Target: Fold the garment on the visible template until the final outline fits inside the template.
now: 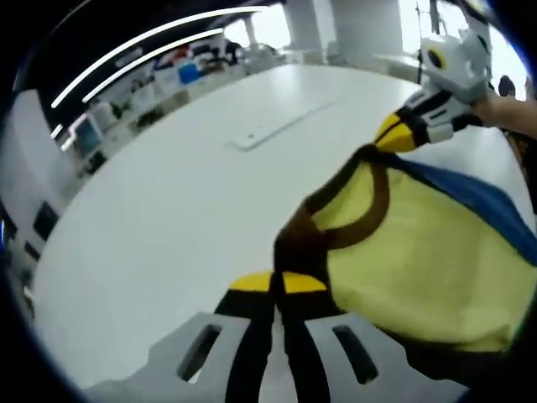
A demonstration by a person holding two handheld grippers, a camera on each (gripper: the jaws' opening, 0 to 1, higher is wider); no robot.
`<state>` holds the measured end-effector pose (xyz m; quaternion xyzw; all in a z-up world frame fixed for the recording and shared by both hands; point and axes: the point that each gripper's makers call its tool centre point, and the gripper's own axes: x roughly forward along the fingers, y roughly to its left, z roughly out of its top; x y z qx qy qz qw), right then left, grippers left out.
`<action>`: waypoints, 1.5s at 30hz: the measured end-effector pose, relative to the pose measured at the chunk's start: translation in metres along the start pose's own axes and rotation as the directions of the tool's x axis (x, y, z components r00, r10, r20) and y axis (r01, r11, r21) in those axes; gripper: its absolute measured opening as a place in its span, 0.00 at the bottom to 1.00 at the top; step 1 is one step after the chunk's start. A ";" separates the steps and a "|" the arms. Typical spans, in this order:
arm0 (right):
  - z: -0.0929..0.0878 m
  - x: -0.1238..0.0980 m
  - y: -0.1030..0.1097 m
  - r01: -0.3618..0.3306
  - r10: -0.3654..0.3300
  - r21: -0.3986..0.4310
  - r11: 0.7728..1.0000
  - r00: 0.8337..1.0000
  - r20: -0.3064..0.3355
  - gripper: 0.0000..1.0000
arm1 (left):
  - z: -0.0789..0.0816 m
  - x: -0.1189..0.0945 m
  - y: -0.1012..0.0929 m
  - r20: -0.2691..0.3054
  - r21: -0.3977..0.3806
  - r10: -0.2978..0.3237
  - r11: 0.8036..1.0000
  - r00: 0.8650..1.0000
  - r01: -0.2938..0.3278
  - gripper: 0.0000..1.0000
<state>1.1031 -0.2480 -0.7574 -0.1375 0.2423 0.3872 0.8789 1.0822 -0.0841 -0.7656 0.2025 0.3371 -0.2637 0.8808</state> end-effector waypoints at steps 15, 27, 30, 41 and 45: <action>0.000 0.012 -0.008 0.014 -0.014 0.002 1.000 1.000 0.007 0.03 | 0.002 0.010 0.009 -0.002 0.015 0.013 1.000 1.000 -0.013 0.02; 0.001 0.015 -0.013 0.033 -0.033 -0.010 0.999 0.999 0.012 0.02 | 0.004 0.012 0.014 0.002 -0.001 0.034 0.999 0.999 -0.034 0.09; 0.000 0.017 -0.016 0.046 -0.046 -0.034 0.998 0.999 -0.001 0.01 | 0.006 0.014 0.017 0.009 0.000 0.044 0.999 0.999 -0.044 0.13; 0.009 0.009 -0.024 0.080 -0.080 0.001 0.997 0.996 0.033 0.01 | 0.015 0.008 0.017 0.041 -0.024 0.052 0.998 0.998 -0.051 0.12; 0.015 0.000 -0.018 0.076 -0.078 0.026 0.997 0.995 0.056 0.05 | 0.021 0.002 0.015 0.065 -0.040 0.058 0.998 0.996 -0.055 0.10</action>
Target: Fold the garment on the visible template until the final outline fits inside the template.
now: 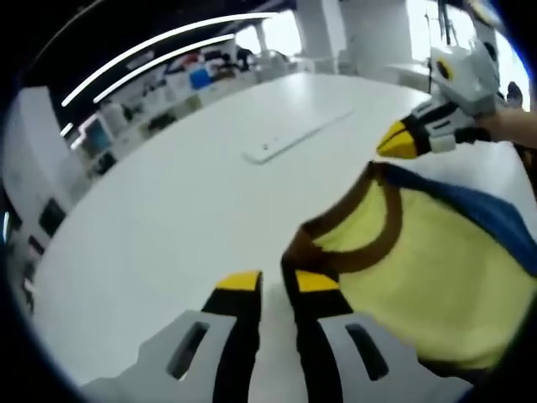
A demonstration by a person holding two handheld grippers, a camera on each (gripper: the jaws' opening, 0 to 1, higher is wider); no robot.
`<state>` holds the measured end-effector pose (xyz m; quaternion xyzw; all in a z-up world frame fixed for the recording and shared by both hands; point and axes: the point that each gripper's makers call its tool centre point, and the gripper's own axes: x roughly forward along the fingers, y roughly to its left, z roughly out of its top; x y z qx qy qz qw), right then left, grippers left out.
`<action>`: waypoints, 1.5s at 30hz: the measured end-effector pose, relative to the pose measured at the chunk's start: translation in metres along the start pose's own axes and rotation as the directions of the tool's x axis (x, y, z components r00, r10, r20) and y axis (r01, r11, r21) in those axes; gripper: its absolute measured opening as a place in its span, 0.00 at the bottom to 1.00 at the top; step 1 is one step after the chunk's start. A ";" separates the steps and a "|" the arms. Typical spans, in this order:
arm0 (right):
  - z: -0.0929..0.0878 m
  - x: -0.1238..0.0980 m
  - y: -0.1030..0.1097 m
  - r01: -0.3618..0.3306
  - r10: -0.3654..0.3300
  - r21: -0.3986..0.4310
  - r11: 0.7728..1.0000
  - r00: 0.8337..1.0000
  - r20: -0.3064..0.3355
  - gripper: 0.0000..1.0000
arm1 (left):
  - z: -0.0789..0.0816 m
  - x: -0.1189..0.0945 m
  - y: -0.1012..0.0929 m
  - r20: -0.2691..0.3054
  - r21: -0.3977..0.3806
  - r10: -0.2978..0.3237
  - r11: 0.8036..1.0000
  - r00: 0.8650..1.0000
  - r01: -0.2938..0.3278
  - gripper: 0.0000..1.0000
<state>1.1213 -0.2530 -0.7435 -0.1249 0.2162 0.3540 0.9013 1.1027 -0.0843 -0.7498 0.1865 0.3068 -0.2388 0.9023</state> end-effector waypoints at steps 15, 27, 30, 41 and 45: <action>0.021 -0.053 0.024 -0.016 0.016 0.008 1.000 0.999 0.036 0.18 | 0.029 -0.054 -0.016 0.071 -0.023 0.000 1.000 0.997 0.002 0.23; 0.024 -0.127 0.053 -0.044 0.043 0.033 0.998 0.999 0.032 0.45 | 0.028 -0.129 -0.085 0.082 -0.022 -0.168 0.985 0.982 0.170 0.42; 0.017 -0.146 0.063 -0.053 0.053 0.032 0.998 0.998 0.020 0.51 | 0.032 -0.148 -0.101 0.105 -0.010 -0.184 0.983 0.977 0.186 0.51; 0.007 -0.215 0.120 -0.052 0.051 0.042 0.998 0.998 0.025 0.81 | 0.030 -0.211 -0.155 0.189 0.005 -0.240 0.970 0.952 0.244 0.84; -0.006 -0.230 0.144 -0.052 0.052 0.033 0.998 0.999 0.002 0.91 | 0.023 -0.235 -0.165 0.224 -0.012 -0.221 0.973 0.949 0.229 0.94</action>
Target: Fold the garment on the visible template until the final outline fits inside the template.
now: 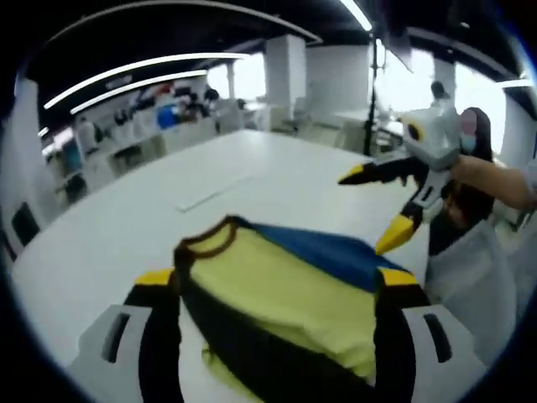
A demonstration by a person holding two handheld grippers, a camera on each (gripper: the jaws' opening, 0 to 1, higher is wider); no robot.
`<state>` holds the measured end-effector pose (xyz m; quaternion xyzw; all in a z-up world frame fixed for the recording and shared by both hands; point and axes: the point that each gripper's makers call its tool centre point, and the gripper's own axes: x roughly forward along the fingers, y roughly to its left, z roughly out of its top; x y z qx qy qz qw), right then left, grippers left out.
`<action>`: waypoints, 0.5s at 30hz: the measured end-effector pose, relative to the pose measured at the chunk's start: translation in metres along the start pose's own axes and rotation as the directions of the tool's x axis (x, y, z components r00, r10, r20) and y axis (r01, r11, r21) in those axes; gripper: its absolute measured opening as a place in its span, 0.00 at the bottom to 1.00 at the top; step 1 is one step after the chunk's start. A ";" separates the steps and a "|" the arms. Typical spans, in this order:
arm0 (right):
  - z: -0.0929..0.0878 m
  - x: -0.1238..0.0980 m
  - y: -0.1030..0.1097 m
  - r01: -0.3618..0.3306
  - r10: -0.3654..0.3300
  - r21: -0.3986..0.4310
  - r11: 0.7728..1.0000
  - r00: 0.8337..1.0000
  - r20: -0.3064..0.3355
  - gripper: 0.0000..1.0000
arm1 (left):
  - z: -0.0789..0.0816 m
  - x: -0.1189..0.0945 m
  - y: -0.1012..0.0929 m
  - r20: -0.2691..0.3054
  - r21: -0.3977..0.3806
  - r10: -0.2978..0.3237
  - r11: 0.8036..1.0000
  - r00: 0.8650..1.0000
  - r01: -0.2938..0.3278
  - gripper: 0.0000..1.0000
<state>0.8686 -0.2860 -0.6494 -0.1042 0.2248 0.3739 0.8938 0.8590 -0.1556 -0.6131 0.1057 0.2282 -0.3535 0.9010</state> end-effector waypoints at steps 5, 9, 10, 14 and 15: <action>-0.031 -0.009 0.029 -0.016 0.018 0.032 0.999 0.998 -0.065 1.00 | -0.014 -0.024 -0.023 0.038 -0.041 -0.020 0.999 0.999 0.022 0.99; -0.046 -0.016 0.041 0.003 0.002 0.068 0.998 0.997 -0.083 1.00 | -0.030 -0.039 -0.033 0.011 -0.041 -0.031 0.999 0.999 0.031 0.99; -0.053 -0.018 0.046 0.004 0.004 0.076 0.997 0.995 -0.103 1.00 | -0.034 -0.044 -0.036 0.000 -0.045 -0.034 0.998 0.999 0.034 0.99; -0.069 -0.026 0.063 0.001 0.011 0.084 0.996 0.990 -0.141 1.00 | -0.041 -0.059 -0.047 -0.001 -0.058 -0.044 0.997 0.999 0.044 1.00; -0.070 -0.028 0.066 0.003 0.010 0.093 0.996 0.990 -0.143 1.00 | -0.040 -0.062 -0.050 0.002 -0.060 -0.046 0.997 0.999 0.046 1.00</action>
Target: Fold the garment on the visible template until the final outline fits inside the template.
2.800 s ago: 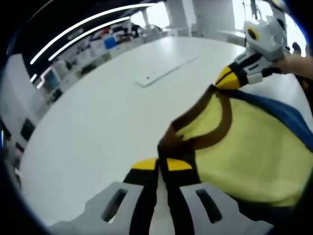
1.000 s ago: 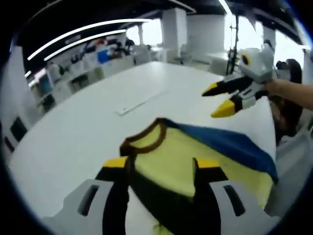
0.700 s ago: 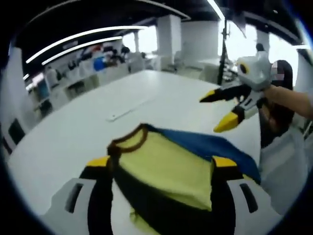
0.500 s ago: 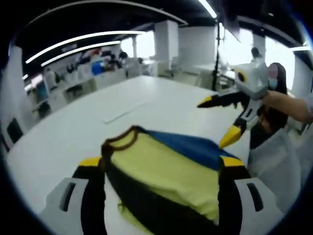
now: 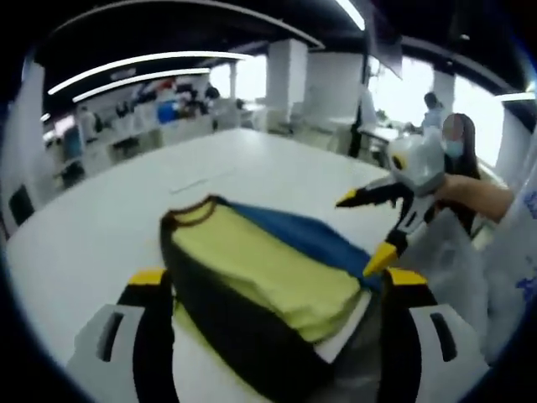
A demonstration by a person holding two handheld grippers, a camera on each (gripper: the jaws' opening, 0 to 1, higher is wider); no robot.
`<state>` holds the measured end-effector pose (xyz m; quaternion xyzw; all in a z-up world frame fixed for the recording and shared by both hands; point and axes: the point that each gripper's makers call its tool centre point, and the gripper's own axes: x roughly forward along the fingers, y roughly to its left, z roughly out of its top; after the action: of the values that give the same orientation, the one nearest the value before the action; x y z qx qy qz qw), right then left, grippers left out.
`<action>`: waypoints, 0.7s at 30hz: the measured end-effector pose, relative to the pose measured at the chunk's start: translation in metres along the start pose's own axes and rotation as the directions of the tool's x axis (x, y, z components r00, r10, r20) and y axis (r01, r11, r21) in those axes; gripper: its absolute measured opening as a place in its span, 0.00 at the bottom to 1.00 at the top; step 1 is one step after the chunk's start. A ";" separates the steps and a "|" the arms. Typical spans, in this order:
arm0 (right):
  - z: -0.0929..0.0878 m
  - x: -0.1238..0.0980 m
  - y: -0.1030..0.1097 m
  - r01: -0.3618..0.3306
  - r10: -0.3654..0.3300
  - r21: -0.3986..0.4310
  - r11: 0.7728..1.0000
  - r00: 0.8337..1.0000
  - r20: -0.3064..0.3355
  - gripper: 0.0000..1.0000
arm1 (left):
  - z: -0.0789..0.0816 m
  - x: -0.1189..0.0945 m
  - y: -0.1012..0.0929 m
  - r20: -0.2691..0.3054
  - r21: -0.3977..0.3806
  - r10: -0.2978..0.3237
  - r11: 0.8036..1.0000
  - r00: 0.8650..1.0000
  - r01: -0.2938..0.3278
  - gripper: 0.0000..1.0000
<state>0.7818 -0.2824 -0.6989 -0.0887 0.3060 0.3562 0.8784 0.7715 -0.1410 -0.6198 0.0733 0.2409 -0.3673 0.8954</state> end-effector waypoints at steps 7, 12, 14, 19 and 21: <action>-0.023 -0.008 0.010 0.045 -0.044 0.017 0.999 0.997 -0.069 1.00 | 0.003 -0.021 0.000 0.017 0.019 0.022 1.000 1.000 -0.023 1.00; -0.042 -0.013 0.017 0.076 -0.070 0.042 0.996 0.989 -0.133 0.96 | 0.003 -0.034 0.001 0.055 -0.013 0.034 0.999 0.998 -0.033 0.99; -0.050 -0.014 0.018 0.092 -0.086 0.031 0.995 0.984 -0.159 0.92 | -0.001 -0.036 0.000 0.042 -0.020 0.029 0.999 0.999 -0.029 1.00; -0.062 -0.012 0.032 0.087 -0.066 0.100 0.991 0.977 -0.203 0.87 | -0.008 -0.044 -0.003 0.051 -0.020 0.009 1.000 0.999 -0.008 1.00; -0.066 -0.012 0.033 0.102 -0.083 0.073 0.992 0.969 -0.231 0.86 | -0.010 -0.046 -0.003 0.050 -0.019 0.004 1.000 0.999 -0.003 1.00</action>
<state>0.7214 -0.2902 -0.7421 -0.1059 0.4148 0.2892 0.8562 0.7374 -0.1116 -0.6059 0.0559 0.2217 -0.3651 0.9025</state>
